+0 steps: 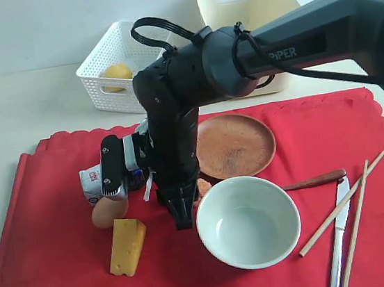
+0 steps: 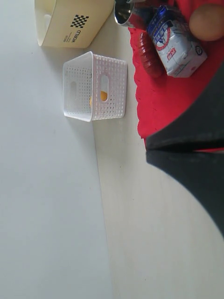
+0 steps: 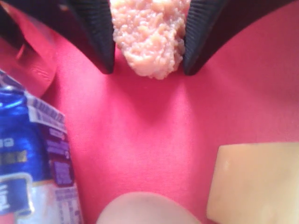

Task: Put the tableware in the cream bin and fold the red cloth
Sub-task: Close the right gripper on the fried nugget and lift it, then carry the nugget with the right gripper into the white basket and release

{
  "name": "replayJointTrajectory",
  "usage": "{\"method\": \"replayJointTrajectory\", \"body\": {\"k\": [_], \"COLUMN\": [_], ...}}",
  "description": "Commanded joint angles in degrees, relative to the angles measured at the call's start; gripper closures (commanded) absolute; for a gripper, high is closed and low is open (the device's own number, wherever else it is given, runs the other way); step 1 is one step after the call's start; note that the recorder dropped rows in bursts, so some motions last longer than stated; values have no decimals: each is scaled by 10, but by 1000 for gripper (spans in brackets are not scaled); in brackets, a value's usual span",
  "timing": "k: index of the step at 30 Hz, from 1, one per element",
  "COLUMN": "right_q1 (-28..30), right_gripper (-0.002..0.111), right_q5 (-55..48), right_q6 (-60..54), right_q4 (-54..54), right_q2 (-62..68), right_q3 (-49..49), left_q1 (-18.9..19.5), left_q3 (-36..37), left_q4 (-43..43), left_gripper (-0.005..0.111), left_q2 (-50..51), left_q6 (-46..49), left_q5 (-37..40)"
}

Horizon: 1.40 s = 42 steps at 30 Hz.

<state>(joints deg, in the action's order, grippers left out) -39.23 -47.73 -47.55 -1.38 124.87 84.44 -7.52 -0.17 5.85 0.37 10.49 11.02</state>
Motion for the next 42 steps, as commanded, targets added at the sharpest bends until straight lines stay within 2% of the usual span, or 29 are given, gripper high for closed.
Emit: {"method": "replayJointTrajectory", "body": {"k": [1, 16, 23, 29, 36, 42], "right_q1": [-1, -1, -1, -1, 1, 18], "right_gripper": [108, 108, 108, 108, 108, 108], "right_q5": [-4, -1, 49, 165, 387, 532], "right_q6": [7, 1, 1, 24, 108, 133], "right_q4": [-3, -96, -153, -171, -171, -188], "right_q2": [7, -42, -88, -128, -132, -108], "right_q3": [-1, 0, 0, 0, 0, 0], "left_q1": [3, 3, 3, 3, 3, 3], "left_q3": [2, 2, 2, 2, 2, 2], "left_q4": [0, 0, 0, 0, 0, 0], "left_gripper": [106, 106, 106, 106, 106, 106], "left_q2": [-4, -4, -4, -4, -4, -4], "left_q6": [-1, -1, -2, -2, -1, -2], "left_q5": [0, 0, 0, 0, 0, 0]}}
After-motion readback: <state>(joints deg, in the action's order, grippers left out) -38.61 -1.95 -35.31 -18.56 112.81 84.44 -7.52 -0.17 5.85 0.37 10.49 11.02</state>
